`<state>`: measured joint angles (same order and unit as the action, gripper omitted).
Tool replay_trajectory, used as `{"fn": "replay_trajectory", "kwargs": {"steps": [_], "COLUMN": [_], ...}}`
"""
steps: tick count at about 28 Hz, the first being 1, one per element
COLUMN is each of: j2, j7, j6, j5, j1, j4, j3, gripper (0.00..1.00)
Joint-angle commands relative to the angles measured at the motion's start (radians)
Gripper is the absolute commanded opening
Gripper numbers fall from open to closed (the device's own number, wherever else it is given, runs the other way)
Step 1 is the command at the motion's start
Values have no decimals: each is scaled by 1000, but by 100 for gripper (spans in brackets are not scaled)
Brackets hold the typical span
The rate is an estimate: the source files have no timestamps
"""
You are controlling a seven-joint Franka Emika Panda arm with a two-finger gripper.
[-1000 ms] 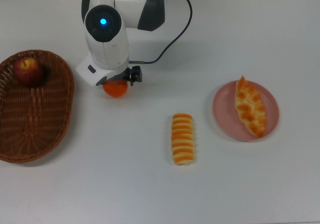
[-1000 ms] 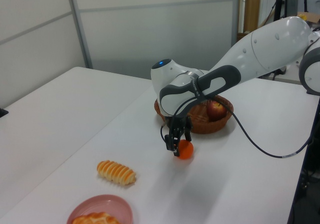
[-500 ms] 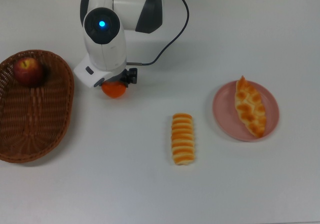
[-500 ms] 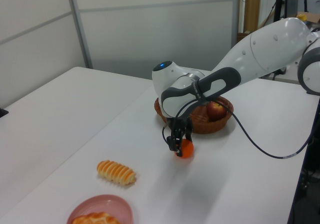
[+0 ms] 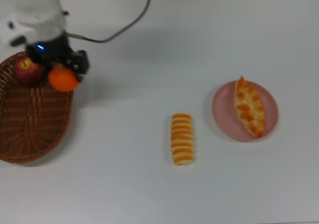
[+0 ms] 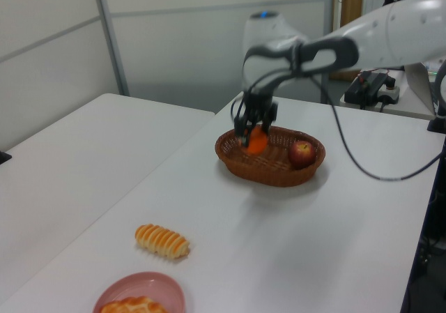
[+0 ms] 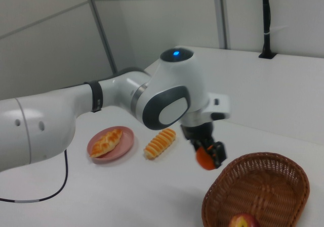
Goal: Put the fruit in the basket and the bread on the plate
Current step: 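Lift the orange into the wicker basket beside the apple and release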
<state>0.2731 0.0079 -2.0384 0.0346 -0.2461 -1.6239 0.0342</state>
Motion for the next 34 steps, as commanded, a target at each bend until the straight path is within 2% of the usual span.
{"fn": "replay_trajectory", "kwargs": {"steps": [1,4,5,10,14,19,21,24,25,29,34], "j2": [24,46,82,181,186,190,190,192,192,187,153], "j7": [-6,-9,-11,-6,-14,-16,-16,-17,-16,-13,3], "j6": [-44,-132,-179,-287,-290,-290,-286,-282,-282,-258,-240], "j5": [19,13,8,-61,-64,-65,-67,-79,-97,-134,-114], "j1": [-58,-81,-87,-90,-94,-91,-90,-87,-81,-59,-41], "j4": [30,27,27,27,10,-13,-17,-27,-33,-33,-24], "j3": [1,1,1,-14,-17,-17,-17,-17,-17,-17,0], "gripper": [26,26,27,27,27,33,46,74,100,100,100]}}
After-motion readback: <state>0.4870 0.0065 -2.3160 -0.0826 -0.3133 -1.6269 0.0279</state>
